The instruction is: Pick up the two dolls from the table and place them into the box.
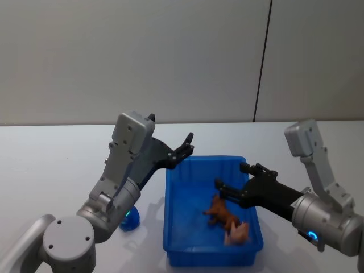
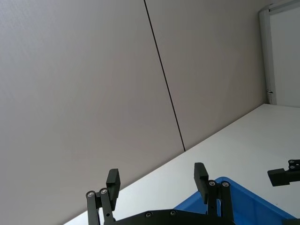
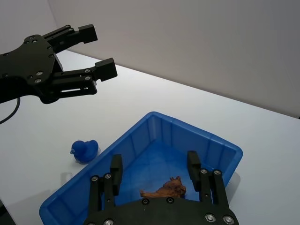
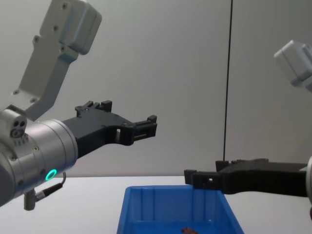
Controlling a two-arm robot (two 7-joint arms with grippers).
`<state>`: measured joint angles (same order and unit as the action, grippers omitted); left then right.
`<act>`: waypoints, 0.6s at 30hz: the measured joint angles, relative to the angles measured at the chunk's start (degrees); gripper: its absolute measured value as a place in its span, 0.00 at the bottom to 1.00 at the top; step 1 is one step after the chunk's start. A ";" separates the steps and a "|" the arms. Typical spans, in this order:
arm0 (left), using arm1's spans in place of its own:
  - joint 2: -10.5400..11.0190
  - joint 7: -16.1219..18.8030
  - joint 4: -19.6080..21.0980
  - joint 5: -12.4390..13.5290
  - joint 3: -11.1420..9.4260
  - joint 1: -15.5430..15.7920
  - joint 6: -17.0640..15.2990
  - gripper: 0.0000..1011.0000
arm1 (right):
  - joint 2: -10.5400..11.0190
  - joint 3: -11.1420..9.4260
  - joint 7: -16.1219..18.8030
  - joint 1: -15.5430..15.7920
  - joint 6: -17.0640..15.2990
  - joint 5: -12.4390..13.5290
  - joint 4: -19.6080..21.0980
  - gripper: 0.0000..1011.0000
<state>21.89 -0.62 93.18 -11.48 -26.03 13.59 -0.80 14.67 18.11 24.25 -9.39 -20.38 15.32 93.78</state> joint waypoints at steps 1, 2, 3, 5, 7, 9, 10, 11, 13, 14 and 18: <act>0.00 0.00 0.00 0.00 0.00 0.00 0.00 0.99 | -0.04 0.04 -0.05 -0.02 0.00 -0.04 -0.08 0.83; 0.00 0.00 0.00 0.00 0.00 0.00 0.00 0.99 | -0.05 0.07 -0.12 -0.03 0.02 -0.07 -0.11 0.85; 0.00 0.00 0.00 0.00 0.00 0.00 0.00 0.99 | -0.05 0.08 -0.30 -0.03 0.19 -0.11 -0.15 0.88; 0.00 0.00 0.00 0.00 0.00 0.00 0.00 0.99 | -0.04 0.08 -0.47 -0.03 0.43 -0.12 -0.15 0.93; 0.00 0.00 0.00 0.00 0.00 0.00 0.00 0.99 | 0.18 0.01 -0.80 0.13 0.98 -0.10 -0.08 0.99; 0.00 0.00 0.00 0.00 0.00 0.00 0.00 0.99 | 0.60 -0.24 -1.19 0.46 1.74 0.14 0.22 0.99; 0.00 0.00 0.00 0.00 0.00 0.00 0.00 0.99 | 0.76 -0.34 -1.31 0.60 1.99 0.25 0.34 0.99; 0.00 0.00 0.00 0.00 0.00 0.00 0.00 0.99 | 1.02 -0.49 -1.42 0.82 2.23 0.39 0.52 0.99; 0.00 0.00 0.00 0.00 0.00 0.00 0.00 0.99 | 1.66 -0.88 -1.72 1.39 3.05 0.97 0.98 0.99; 0.00 0.00 0.00 0.00 0.00 0.00 0.00 0.99 | 2.00 -1.08 -1.78 1.68 3.29 1.15 1.19 0.99; 0.00 0.00 0.00 0.00 0.00 0.00 0.00 0.99 | 3.81 -2.10 -2.05 3.23 4.94 2.80 2.24 0.99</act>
<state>21.90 -0.62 93.18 -11.48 -26.03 13.59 -0.80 18.48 16.01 22.20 -6.16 -15.43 18.12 96.02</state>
